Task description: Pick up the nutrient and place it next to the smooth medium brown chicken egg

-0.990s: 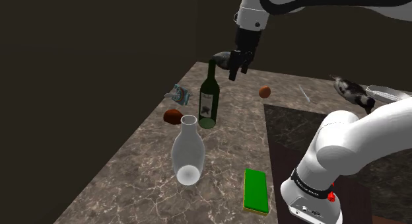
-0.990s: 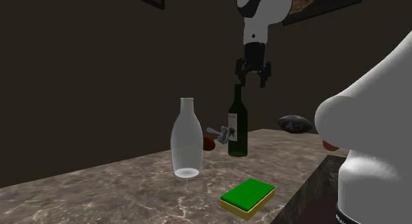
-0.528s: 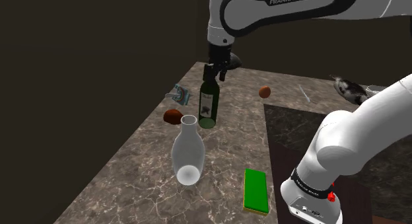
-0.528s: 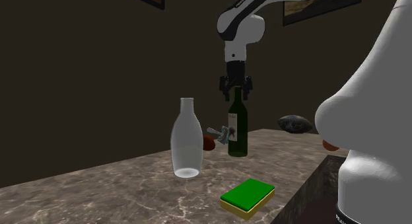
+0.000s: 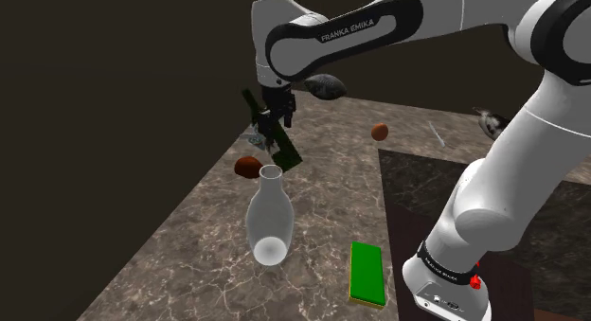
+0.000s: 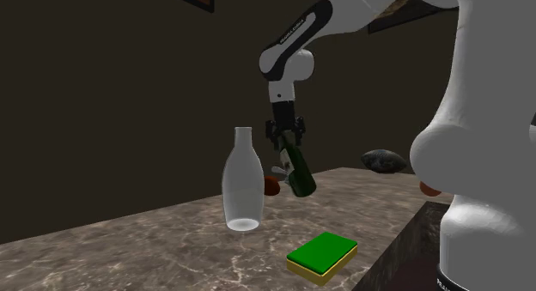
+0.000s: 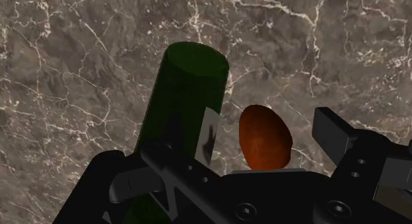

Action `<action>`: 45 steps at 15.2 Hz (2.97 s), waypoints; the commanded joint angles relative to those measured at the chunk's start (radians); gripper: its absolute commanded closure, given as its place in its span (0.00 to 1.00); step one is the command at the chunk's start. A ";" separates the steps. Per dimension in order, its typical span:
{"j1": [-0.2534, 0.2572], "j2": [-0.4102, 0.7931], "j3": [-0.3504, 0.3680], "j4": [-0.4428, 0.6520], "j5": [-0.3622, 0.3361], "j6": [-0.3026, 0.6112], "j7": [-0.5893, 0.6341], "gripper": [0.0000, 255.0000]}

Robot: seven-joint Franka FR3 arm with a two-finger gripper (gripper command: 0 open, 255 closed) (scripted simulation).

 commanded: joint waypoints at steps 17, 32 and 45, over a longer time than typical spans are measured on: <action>0.100 0.589 0.015 0.437 -0.250 0.026 0.111 0.00; 0.095 0.603 0.010 0.410 -0.258 0.066 0.117 1.00; 0.093 0.563 0.017 0.445 -0.241 -0.005 0.093 1.00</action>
